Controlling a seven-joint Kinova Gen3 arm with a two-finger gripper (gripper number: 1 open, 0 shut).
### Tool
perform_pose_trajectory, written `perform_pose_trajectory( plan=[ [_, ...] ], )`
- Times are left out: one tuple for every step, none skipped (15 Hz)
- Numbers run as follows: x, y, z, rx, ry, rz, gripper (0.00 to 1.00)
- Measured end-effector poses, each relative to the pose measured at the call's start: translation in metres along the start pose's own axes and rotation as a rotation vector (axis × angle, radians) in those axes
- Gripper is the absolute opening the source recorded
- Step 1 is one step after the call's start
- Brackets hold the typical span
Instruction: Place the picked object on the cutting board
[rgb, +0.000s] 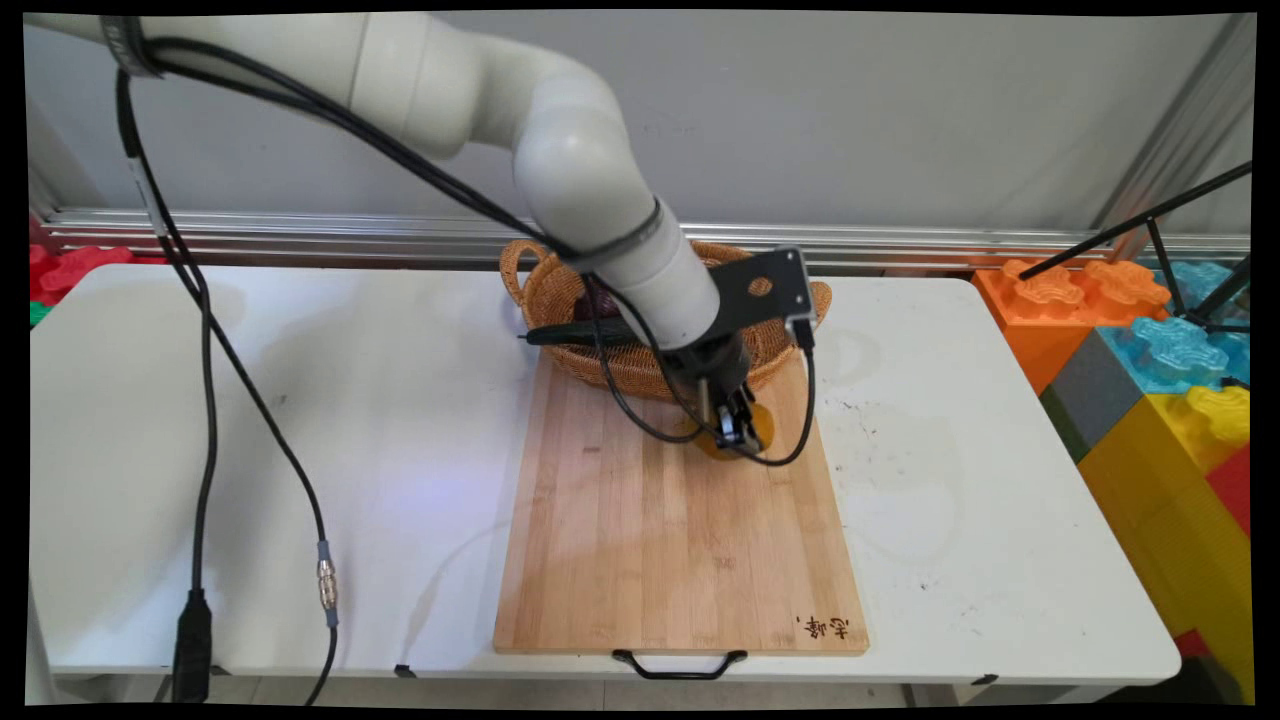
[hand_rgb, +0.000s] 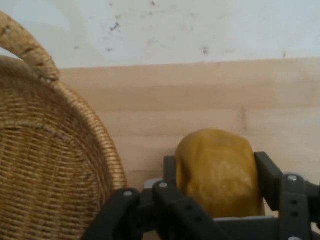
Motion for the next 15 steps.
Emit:
perform_pose_trajectory(
  plan=[
    [-0.002,0.001,0.004,0.0,-0.002,0.003,0.0],
    [-0.004,0.002,0.009,-0.001,-0.006,0.008,0.0],
    [-0.007,0.003,0.013,-0.001,-0.009,0.012,0.0],
    [-0.009,0.004,0.017,-0.002,-0.012,0.016,0.0],
    [-0.011,0.004,0.02,-0.002,-0.015,0.019,0.0],
    [-0.013,0.005,0.021,-0.003,-0.017,0.021,0.0],
    [-0.015,0.006,0.023,-0.005,-0.019,0.023,0.0],
    [-0.016,0.007,0.024,-0.006,-0.021,0.024,0.0],
    [-0.018,0.007,0.026,-0.008,-0.023,0.026,0.0],
    [-0.019,0.008,0.026,-0.01,-0.024,0.027,0.0],
    [-0.021,0.009,0.027,-0.012,-0.025,0.027,0.0],
    [-0.022,0.01,0.027,-0.016,-0.026,0.028,1.0],
    [-0.023,0.01,0.027,-0.019,-0.025,0.028,1.0],
    [-0.023,0.011,0.026,-0.021,-0.024,0.027,1.0],
    [-0.023,0.011,0.024,-0.023,-0.023,0.024,1.0]
  ],
)
